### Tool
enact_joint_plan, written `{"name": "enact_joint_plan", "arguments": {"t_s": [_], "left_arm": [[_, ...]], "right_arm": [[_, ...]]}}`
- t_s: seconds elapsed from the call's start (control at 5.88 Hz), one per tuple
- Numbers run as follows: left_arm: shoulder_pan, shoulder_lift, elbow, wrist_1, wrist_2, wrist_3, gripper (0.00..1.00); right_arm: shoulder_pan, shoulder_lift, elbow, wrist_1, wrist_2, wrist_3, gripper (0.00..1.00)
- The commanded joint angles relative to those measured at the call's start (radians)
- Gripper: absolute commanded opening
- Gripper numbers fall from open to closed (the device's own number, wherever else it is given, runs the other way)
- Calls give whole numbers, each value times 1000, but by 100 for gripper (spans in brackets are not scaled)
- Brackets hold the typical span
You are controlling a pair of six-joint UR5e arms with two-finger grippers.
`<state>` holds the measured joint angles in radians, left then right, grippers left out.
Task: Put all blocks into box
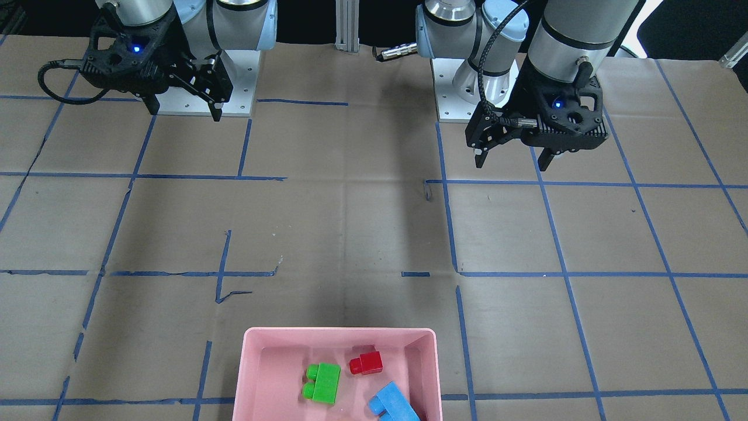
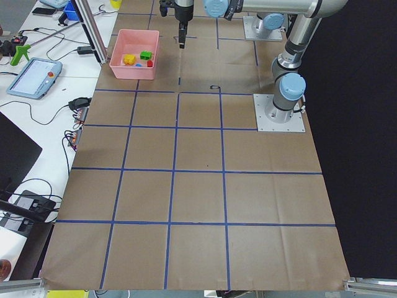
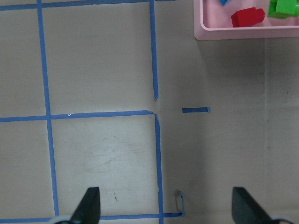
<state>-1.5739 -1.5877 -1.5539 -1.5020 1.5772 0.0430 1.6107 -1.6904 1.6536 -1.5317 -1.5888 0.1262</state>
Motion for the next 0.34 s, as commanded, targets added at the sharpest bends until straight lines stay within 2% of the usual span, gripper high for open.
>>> {"name": "enact_joint_plan", "arguments": {"t_s": [0.0, 0.17], "left_arm": [[0, 0, 0, 0, 0, 0, 100], [0, 0, 0, 0, 0, -2, 100]], "right_arm": [[0, 0, 2, 1, -2, -3, 100], [0, 0, 2, 1, 0, -5, 100]]}}
